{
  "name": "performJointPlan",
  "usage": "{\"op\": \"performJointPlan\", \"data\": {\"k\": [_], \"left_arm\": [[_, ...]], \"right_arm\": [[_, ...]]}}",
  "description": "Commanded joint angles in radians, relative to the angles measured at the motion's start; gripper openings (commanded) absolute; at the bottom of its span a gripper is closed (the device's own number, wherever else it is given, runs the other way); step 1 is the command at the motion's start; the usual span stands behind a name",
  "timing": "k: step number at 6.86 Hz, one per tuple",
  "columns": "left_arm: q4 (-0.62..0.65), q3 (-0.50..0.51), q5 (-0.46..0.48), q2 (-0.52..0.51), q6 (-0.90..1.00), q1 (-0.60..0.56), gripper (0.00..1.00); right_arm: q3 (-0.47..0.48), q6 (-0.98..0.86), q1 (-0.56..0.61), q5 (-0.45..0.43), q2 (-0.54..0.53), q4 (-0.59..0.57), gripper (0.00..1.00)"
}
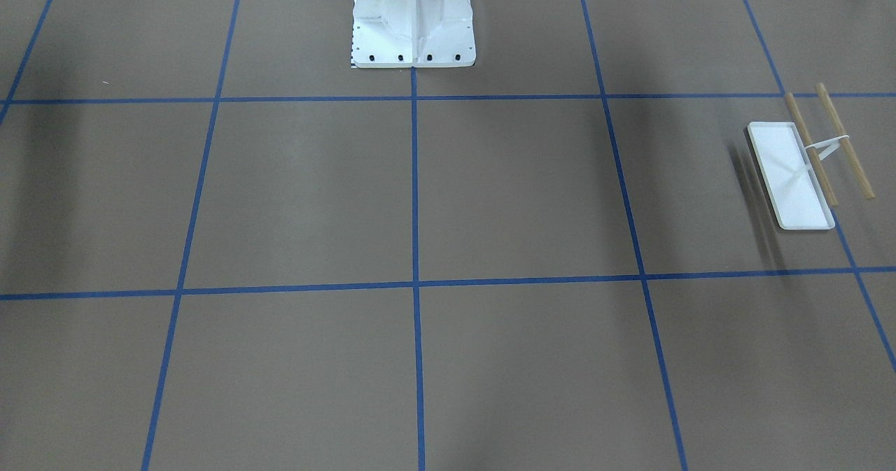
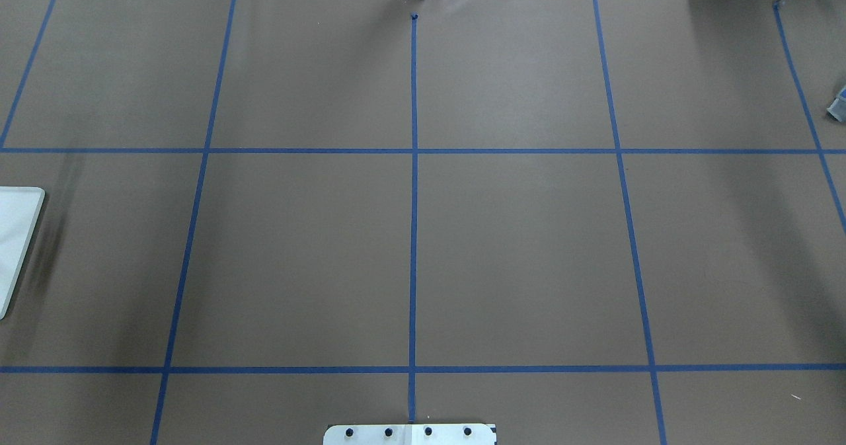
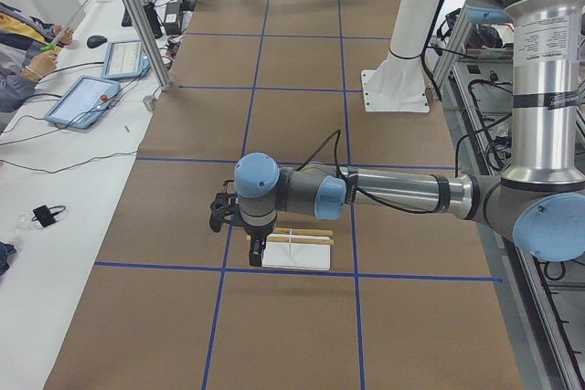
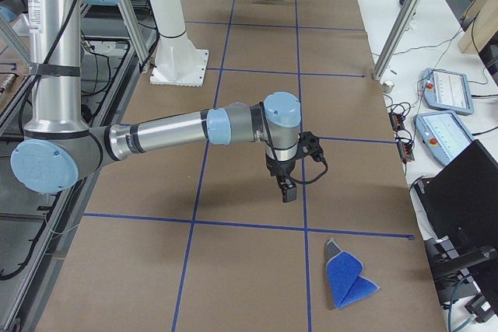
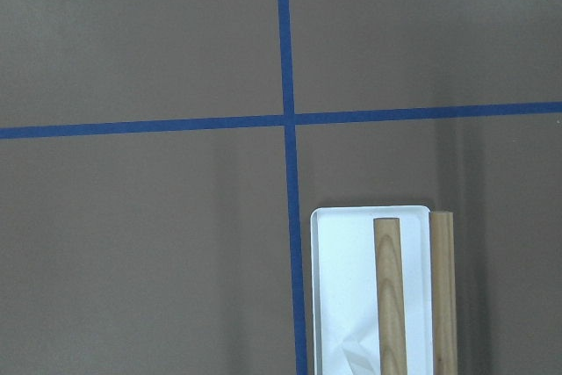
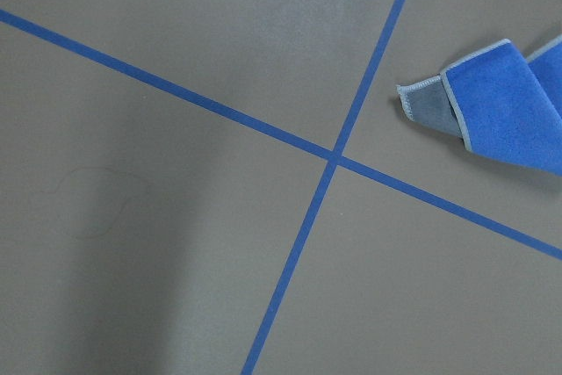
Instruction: Hang towel on rack
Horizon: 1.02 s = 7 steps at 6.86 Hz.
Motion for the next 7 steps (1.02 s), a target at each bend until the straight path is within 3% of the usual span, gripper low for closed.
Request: {"op": "performJointPlan", "data": {"k": [1,7], "left_arm": [[-0.003,-0.001,0.007,0.000,0.005,0.001,0.98],[-0.005,-0.004,-0.002,0.009,0.002,0.001,0.98]], "right_arm": [[-0.003,0.002,-0.002,-0.001,0.001,-0.003,1.00],[-0.006,0.002,-0.036,0.026,-0.010,0.000,1.00]]}}
